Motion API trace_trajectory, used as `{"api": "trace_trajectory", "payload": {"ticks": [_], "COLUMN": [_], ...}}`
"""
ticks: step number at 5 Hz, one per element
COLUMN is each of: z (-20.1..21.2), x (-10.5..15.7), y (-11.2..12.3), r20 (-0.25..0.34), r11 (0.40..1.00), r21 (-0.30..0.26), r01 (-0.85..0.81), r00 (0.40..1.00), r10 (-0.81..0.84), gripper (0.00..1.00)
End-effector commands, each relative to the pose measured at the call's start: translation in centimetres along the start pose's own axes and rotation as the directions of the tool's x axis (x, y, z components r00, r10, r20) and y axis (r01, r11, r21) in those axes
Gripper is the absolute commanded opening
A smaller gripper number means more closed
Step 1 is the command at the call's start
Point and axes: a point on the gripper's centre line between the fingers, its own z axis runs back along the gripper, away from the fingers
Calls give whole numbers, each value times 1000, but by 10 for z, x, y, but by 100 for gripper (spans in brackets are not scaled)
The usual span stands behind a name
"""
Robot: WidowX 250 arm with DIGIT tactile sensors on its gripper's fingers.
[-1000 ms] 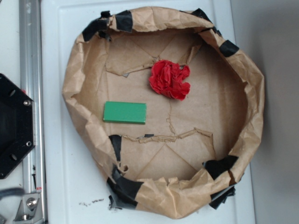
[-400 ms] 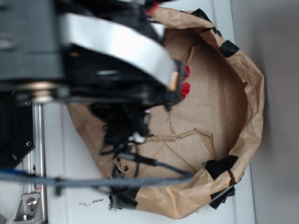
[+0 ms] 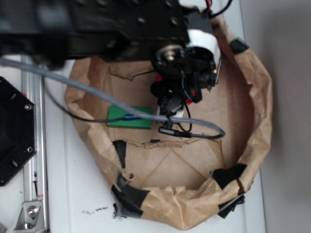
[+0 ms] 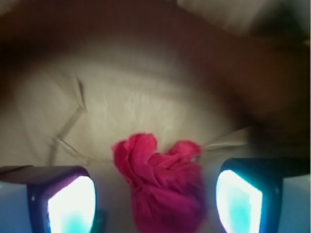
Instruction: Grab the red paper.
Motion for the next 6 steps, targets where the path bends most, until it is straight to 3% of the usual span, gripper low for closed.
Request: {"api": "trace_trajectory", "payload": {"ticks": [1, 2, 3, 4, 5, 6], "z": [-8, -6, 30, 79, 129, 152], "x": [2, 7, 8, 15, 26, 36], "y": [4, 1, -3, -9, -16, -25], "r20": [-35, -51, -28, 89, 164, 102], "r11": [993, 997, 998, 993, 992, 960], "r21": [-79, -55, -9, 117, 110, 102], "r01": [90, 62, 69, 11, -70, -261], "r00": [995, 997, 997, 996, 985, 963], "r10": [-93, -65, -70, -21, 51, 251], "gripper": [100, 0, 0, 0, 0, 0]}}
